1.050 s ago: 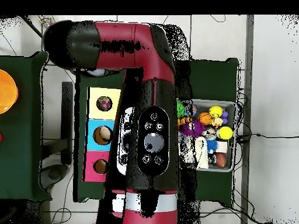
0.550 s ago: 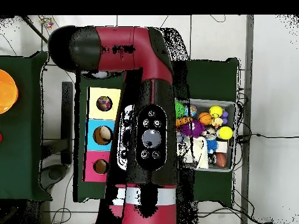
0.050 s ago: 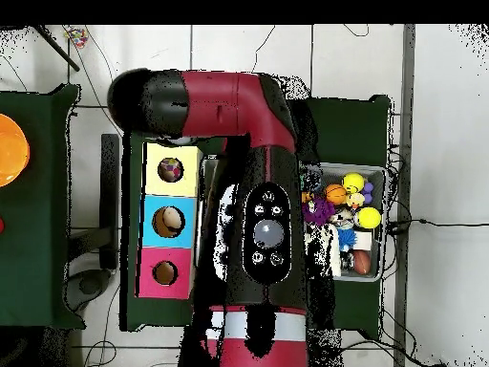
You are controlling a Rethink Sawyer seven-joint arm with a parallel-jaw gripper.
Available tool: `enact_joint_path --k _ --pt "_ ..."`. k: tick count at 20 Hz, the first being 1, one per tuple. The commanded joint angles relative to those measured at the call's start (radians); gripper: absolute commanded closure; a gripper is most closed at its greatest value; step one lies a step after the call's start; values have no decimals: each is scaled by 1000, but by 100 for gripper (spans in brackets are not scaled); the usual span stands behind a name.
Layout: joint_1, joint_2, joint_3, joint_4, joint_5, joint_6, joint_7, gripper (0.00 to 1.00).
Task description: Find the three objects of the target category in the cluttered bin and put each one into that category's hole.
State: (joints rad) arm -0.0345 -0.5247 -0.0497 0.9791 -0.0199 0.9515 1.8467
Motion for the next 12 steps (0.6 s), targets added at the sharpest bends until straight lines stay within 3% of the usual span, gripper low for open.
enact_joint_path --k 1,7,12 --pt "-75 -79 68 280 -69 -85 -168 100" --pt "-112 -222 90 506 -83 -170 -188 100" --pt "-63 -260 42 565 -139 -208 -72 100"
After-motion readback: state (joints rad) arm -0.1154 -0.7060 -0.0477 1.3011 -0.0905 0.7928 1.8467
